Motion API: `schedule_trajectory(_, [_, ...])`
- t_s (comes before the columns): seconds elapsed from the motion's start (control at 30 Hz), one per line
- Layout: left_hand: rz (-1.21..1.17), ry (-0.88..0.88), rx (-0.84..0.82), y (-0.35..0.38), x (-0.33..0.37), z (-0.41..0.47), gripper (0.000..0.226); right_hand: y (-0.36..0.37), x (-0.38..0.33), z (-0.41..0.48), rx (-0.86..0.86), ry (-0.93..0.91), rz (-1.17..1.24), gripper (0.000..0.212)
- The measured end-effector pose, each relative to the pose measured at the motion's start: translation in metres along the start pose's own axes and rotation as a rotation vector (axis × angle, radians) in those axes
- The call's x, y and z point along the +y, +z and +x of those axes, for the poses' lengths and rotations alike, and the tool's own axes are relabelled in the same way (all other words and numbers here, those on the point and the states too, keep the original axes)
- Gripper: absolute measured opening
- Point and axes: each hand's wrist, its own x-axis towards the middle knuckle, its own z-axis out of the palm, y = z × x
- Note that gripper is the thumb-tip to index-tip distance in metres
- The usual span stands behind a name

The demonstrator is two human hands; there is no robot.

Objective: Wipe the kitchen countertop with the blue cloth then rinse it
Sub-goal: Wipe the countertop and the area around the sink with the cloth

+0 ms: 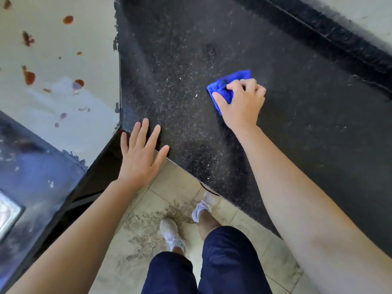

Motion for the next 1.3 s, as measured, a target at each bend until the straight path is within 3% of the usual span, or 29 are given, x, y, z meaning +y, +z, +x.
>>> schedule_trajectory(0.17, [-0.067, -0.260, 0.236, -0.011, -0.015, -0.005, 0.060, 0.053, -0.106, -0.028, -0.153, -0.324, 0.047, 0.036])
schedule_trajectory(0.27, [-0.036, -0.409, 0.206, -0.015, -0.040, -0.014, 0.062, 0.060, -0.126, -0.052, -0.280, -0.597, 0.055, 0.037])
schedule_trajectory(0.4, [0.037, -0.502, 0.073, -0.015, -0.076, -0.021, 0.074, 0.037, -0.076, -0.053, -0.339, -0.845, 0.085, 0.030])
schedule_trajectory(0.47, [0.056, -0.508, 0.032, -0.014, -0.083, -0.019, 0.079, 0.020, -0.031, -0.040, -0.263, -0.771, 0.050, 0.031])
schedule_trajectory(0.6, [0.058, -0.485, -0.029, -0.016, -0.081, -0.015, 0.087, 0.006, 0.015, 0.002, -0.061, -0.376, -0.047, 0.038])
schedule_trajectory(0.7, [0.050, -0.461, -0.071, -0.020, -0.083, -0.018, 0.091, 0.023, -0.011, 0.024, -0.074, -0.201, -0.057, 0.045])
schedule_trajectory(0.9, [-0.075, -0.405, -0.180, -0.035, -0.094, -0.016, 0.089, 0.064, -0.101, 0.032, -0.150, -0.098, -0.162, 0.052])
schedule_trajectory(1.0, [-0.140, -0.305, -0.004, -0.050, -0.116, -0.028, 0.069, 0.082, -0.153, 0.000, -0.197, -0.186, -0.180, 0.051])
schedule_trajectory(1.1, [-0.135, -0.349, 0.232, -0.058, -0.147, -0.057, 0.060, 0.103, -0.211, -0.053, -0.276, -0.346, -0.194, 0.050])
schedule_trajectory(1.3, [-0.093, -0.579, 0.233, -0.043, -0.210, -0.120, 0.064, 0.118, -0.263, -0.172, -0.446, -0.670, -0.075, 0.044])
